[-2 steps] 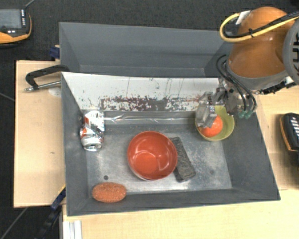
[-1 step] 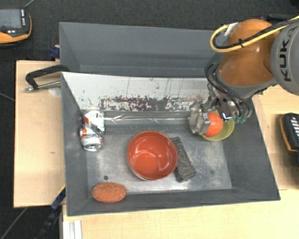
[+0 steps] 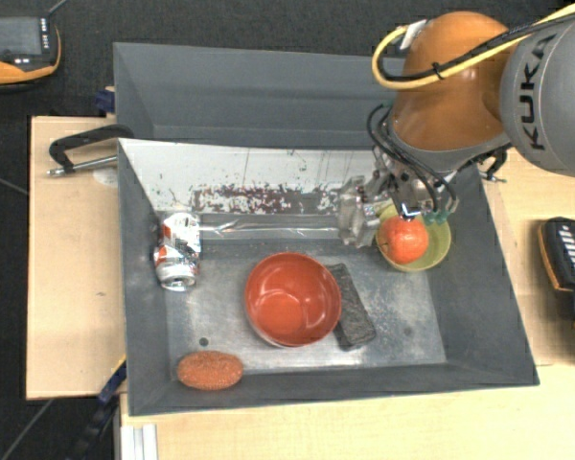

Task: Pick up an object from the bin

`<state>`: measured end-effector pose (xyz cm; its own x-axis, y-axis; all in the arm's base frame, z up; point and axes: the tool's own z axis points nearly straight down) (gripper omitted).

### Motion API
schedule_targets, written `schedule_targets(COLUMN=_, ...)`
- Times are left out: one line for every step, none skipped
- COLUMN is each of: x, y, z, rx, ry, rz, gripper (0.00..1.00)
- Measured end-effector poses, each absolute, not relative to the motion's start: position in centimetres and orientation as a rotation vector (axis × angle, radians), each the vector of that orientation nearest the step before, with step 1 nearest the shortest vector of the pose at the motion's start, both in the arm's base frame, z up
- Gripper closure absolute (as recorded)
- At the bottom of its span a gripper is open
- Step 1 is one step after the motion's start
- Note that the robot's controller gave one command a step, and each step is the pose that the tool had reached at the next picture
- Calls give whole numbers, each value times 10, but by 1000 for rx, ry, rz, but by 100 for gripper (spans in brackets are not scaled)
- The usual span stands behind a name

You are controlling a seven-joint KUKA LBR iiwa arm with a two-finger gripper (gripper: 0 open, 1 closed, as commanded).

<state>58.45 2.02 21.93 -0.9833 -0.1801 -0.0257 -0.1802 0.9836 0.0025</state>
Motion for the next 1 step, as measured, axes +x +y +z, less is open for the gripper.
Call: schedule_targets(x=559, y=-10, z=207, rx=-509, ry=3073, rz=4, gripper=100)
